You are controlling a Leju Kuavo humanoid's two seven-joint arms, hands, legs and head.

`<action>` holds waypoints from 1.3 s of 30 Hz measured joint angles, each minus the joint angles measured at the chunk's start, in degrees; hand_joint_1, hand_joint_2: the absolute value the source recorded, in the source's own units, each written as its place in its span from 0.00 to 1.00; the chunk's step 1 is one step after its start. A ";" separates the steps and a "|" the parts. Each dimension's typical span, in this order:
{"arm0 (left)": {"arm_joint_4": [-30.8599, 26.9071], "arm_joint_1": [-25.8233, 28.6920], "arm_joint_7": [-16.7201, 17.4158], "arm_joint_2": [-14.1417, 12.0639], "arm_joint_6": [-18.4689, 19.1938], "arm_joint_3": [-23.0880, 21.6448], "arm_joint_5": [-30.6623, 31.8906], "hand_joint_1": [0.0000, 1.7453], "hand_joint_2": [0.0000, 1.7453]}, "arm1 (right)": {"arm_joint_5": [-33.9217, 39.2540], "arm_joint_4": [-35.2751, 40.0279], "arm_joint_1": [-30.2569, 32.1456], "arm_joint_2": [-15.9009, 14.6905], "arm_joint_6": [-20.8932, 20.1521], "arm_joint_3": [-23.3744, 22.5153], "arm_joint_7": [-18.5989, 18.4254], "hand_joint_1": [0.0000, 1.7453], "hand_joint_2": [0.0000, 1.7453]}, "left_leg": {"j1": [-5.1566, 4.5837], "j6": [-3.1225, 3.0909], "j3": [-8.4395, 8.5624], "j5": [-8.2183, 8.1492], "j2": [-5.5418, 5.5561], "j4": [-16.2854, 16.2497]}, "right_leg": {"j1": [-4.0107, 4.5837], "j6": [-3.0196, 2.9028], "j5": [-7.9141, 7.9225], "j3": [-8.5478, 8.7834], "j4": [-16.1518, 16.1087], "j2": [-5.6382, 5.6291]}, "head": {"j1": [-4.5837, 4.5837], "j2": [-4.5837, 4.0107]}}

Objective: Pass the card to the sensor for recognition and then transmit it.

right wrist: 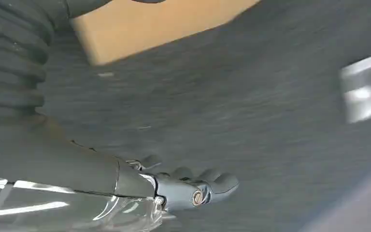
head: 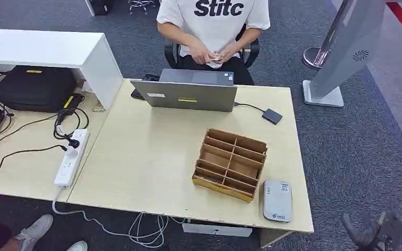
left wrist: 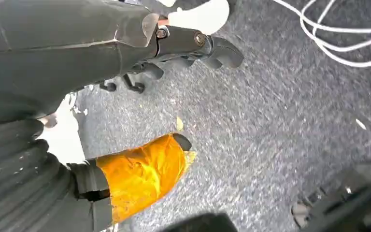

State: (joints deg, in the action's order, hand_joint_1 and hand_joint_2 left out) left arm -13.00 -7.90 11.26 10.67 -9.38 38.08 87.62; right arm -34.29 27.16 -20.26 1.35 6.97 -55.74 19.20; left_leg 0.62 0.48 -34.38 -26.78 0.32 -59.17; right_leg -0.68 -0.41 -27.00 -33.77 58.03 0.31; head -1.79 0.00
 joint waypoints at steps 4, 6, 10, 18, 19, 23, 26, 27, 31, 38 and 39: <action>0.00 -0.07 -2.79 -0.29 -4.82 0.26 -0.26 0.00 0.00 | -3.08 -6.15 7.11 -0.55 -3.40 -3.32 -13.45 0.00 1.00 | 0.03 0.04 0.04 -0.09 0.04 0.01 | 0.06 -0.06 -0.15 0.09 -0.01 0.08 | 0.08 0.00; -0.11 -0.16 -4.79 -0.53 -7.57 0.85 -0.55 0.00 0.00 | -4.86 -8.44 10.38 0.05 -4.96 -3.56 -19.46 0.00 1.00 | 0.04 0.04 0.04 -0.15 0.03 0.03 | 0.07 -0.10 -0.18 0.10 0.01 0.07 | 0.06 0.00; -0.26 -0.15 -7.82 -1.09 -9.16 1.51 -0.06 0.00 0.00 | -8.80 -11.41 14.04 2.25 -7.28 -3.58 -28.92 0.00 1.00 | 0.04 0.08 0.14 -0.18 -0.14 0.07 | 0.07 -0.13 -0.20 0.09 0.02 -0.13 | 0.04 0.00; -0.28 -0.16 -3.91 -1.18 -5.81 -0.11 0.24 0.00 1.00 | -22.08 -13.87 15.72 4.39 -12.09 4.52 -27.76 0.00 1.00 | 0.01 0.07 0.18 -0.17 -0.15 0.06 | 0.07 -0.12 -0.18 0.16 0.02 -0.12 | 0.09 0.00; -0.28 -0.13 -3.32 -1.18 -5.68 -0.40 0.24 0.00 1.00 | -22.59 -13.90 15.71 4.39 -11.32 5.23 -25.84 0.00 1.00 | 0.00 0.07 0.18 -0.17 -0.15 0.06 | 0.07 -0.12 -0.18 0.17 0.02 -0.12 | 0.06 0.00; -0.28 0.28 -1.83 -1.20 -5.99 -1.03 0.22 0.00 1.00 | -24.97 -14.11 15.63 4.39 -8.35 7.63 -22.07 0.00 1.00 | -0.01 0.07 0.20 -0.17 -0.15 0.03 | 0.05 -0.12 -0.18 0.20 0.01 -0.10 | 0.06 0.00; -0.28 0.64 -1.92 -1.20 -6.23 -1.16 0.24 0.00 0.00 | -26.04 -14.35 15.69 4.39 -9.25 8.66 -23.32 0.00 0.00 | -0.01 0.07 0.20 -0.18 -0.15 0.02 | 0.01 -0.12 -0.18 0.19 0.01 -0.10 | 0.06 0.00; -0.28 0.68 -2.25 -1.20 -6.21 -1.20 0.24 0.00 0.00 | -26.43 -14.44 15.72 4.39 -9.77 9.01 -24.08 0.00 0.00 | -0.01 0.07 0.20 -0.18 -0.15 0.03 | 0.01 -0.12 -0.19 0.18 0.01 -0.10 | 0.04 0.00; -0.28 0.66 -2.43 -1.27 -5.96 -1.53 0.24 0.00 1.00 | -26.89 -14.88 15.82 4.44 -11.26 9.69 -26.63 0.00 0.00 | 0.00 0.07 0.23 -0.18 -0.15 0.04 | 0.01 -0.12 -0.19 0.18 0.01 -0.11 | 0.06 0.00; -0.28 0.65 -1.62 -1.27 -6.01 -3.34 0.24 0.00 1.00 | -28.73 -15.05 16.06 4.68 -8.72 10.28 -30.00 0.00 1.00 | 0.01 0.07 0.23 -0.17 -0.17 0.05 | 0.02 -0.13 -0.19 0.19 0.02 -0.12 | 0.06 0.00; -0.28 0.66 -1.62 -1.27 -6.03 -3.34 0.24 0.00 1.00 | -28.73 -15.05 16.04 4.81 -7.83 10.28 -29.24 0.00 1.00 | 0.01 0.07 0.23 -0.17 -0.18 0.05 | 0.02 -0.13 -0.19 0.19 0.02 -0.12 | 0.06 0.00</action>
State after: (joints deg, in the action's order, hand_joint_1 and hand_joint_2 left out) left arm -13.29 -7.24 9.64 9.40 -15.41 34.73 87.86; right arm -63.01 12.11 -4.21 6.16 -0.86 -45.46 -10.04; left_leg 0.62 0.55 -34.15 -26.95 0.14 -59.12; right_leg -0.67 -0.53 -27.18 -33.58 58.05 0.19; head -1.73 0.00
